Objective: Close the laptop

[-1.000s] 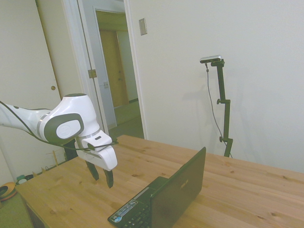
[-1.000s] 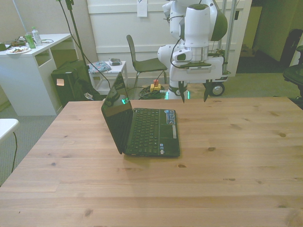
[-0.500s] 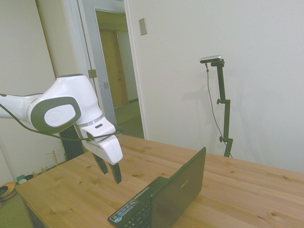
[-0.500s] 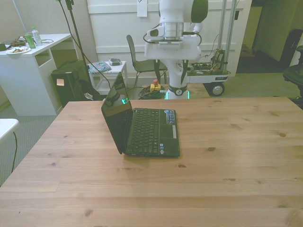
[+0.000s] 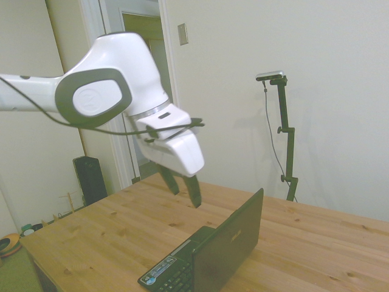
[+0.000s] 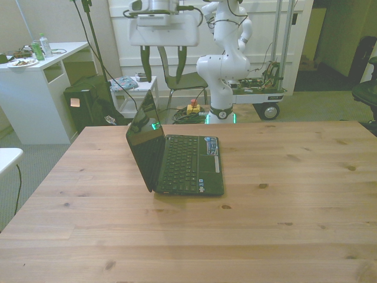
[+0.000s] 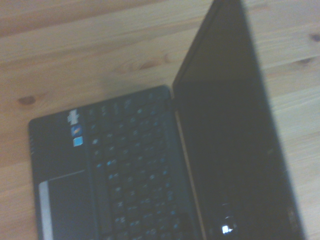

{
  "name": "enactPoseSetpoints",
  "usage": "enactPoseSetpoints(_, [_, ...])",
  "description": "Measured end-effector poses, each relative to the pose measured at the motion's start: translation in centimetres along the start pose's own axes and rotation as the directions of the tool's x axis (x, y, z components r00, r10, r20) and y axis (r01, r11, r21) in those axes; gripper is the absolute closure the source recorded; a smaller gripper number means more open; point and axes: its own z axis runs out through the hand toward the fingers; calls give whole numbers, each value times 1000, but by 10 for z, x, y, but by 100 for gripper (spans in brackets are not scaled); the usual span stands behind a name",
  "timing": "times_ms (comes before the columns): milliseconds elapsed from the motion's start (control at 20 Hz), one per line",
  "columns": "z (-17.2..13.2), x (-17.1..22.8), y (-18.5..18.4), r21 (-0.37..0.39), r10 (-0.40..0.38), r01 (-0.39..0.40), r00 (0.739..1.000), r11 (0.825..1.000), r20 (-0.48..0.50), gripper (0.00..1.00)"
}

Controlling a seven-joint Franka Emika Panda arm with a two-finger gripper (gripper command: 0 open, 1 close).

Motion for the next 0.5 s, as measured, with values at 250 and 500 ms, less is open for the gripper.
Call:
enactPoseSetpoints(250, [11,59,39,-22,69,-68,998,997,9,0])
enactPoseSetpoints(500, [49,94,97,-48,151,-148,987,988,57,0])
